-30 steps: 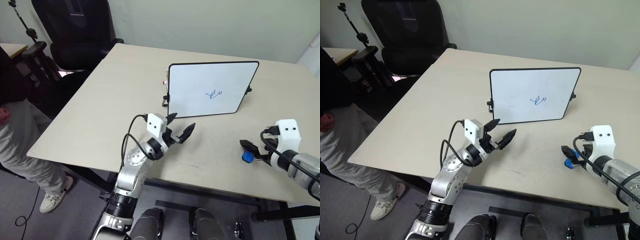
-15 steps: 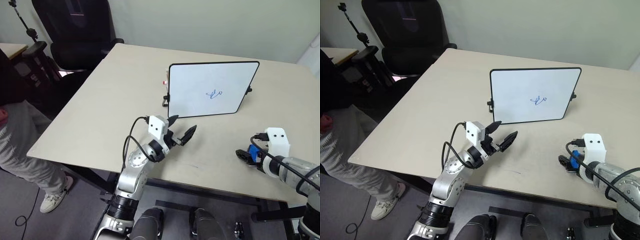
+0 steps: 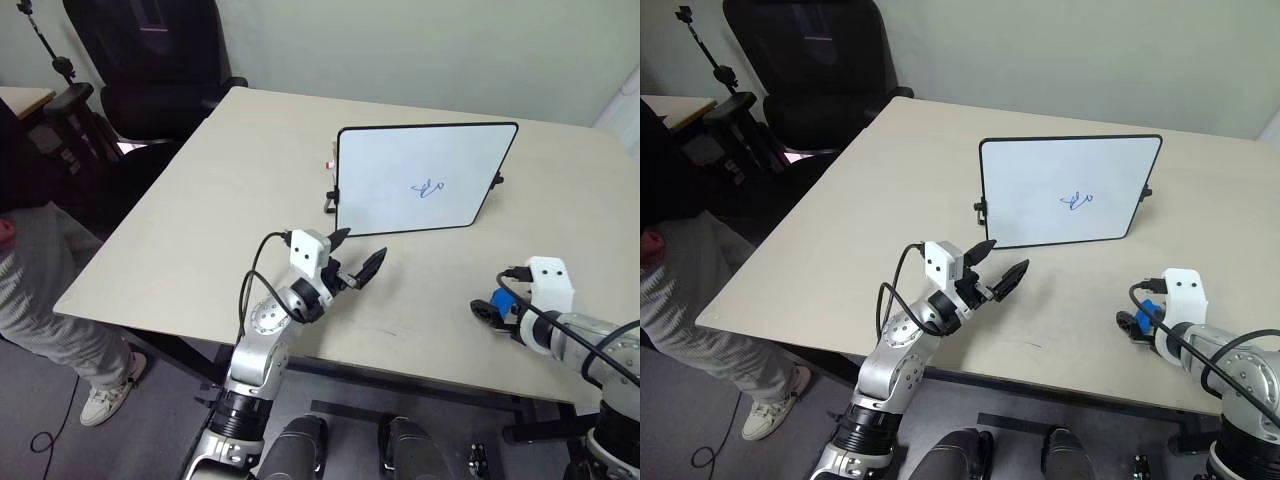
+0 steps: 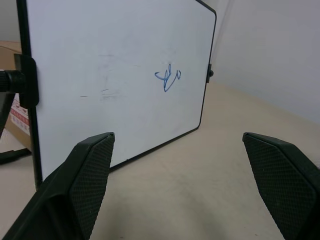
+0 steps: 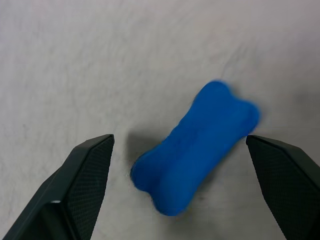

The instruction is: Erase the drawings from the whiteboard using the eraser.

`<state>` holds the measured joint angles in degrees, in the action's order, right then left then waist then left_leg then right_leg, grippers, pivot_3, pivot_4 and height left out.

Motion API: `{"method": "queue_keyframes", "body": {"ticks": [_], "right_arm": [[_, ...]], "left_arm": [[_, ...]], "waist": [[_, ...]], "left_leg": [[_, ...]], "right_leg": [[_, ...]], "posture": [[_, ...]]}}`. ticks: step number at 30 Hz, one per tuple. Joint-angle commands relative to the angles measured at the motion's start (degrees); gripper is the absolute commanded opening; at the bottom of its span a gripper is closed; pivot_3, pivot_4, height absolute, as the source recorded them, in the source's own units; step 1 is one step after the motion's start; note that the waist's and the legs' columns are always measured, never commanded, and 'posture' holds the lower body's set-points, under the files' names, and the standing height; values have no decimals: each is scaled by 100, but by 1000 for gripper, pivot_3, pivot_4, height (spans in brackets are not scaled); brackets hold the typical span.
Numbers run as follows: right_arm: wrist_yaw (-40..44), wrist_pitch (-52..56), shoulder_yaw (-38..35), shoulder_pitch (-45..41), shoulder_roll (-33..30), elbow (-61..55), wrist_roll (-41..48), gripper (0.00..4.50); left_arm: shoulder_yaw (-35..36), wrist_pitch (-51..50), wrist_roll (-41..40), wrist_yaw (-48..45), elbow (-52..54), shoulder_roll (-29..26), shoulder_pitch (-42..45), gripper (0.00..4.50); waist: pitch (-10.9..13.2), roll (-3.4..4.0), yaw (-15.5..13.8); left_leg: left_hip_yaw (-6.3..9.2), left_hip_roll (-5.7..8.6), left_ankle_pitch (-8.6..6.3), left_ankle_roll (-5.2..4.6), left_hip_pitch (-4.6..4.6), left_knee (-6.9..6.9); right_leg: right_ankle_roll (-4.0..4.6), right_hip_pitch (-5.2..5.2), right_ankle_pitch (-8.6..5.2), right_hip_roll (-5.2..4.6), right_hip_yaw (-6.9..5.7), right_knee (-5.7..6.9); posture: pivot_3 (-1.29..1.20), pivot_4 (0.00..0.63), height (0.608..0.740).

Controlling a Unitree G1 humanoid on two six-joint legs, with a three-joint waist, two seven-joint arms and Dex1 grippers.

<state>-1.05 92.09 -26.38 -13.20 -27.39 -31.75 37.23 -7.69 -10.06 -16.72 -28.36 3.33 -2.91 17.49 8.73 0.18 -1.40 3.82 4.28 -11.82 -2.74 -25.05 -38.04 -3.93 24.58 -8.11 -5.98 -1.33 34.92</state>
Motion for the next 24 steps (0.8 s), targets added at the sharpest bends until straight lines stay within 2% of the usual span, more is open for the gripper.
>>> {"method": "queue_keyframes", "body": {"ticks": [1,4,7,15,22,24], "right_arm": [[-32,41,106,-16,70,-69,-100,4493],[1,41,147,-28,84,-100,-158,4493],[43,41,146,-16,78,-92,-213,3908],[153,41,131,37,14,-134,-201,1246],[321,41,138,-21,-102,-207,-205,1246],[415,41,176,-65,-152,-264,-173,923]], "left_arm": [[0,57,-58,-2,200,44,45,4500],[4,47,-58,-6,202,32,55,4500],[-1,40,-55,-9,197,23,64,4500],[-25,23,-52,3,253,6,29,4500],[-41,25,-54,7,270,18,14,4500],[-38,23,-57,5,267,17,24,4500]], "waist": [[0,0,0],[0,0,0],[0,0,0],[0,0,1],[0,0,1],[0,0,1]], "left_leg": [[0,0,0,0,1,0],[0,0,0,0,1,0],[0,0,1,1,3,0],[0,0,-1,2,5,1],[0,0,-1,3,5,1],[0,0,-2,3,4,1]], "right_leg": [[0,-1,0,0,0,-1],[1,-2,1,0,0,-1],[3,-2,2,0,0,1],[3,-1,2,0,0,1],[3,-1,2,1,0,0],[3,-1,2,1,0,0]], "posture": [[0,150,740],[0,150,740],[0,150,740],[0,150,740],[0,150,740],[0,150,740]]}}
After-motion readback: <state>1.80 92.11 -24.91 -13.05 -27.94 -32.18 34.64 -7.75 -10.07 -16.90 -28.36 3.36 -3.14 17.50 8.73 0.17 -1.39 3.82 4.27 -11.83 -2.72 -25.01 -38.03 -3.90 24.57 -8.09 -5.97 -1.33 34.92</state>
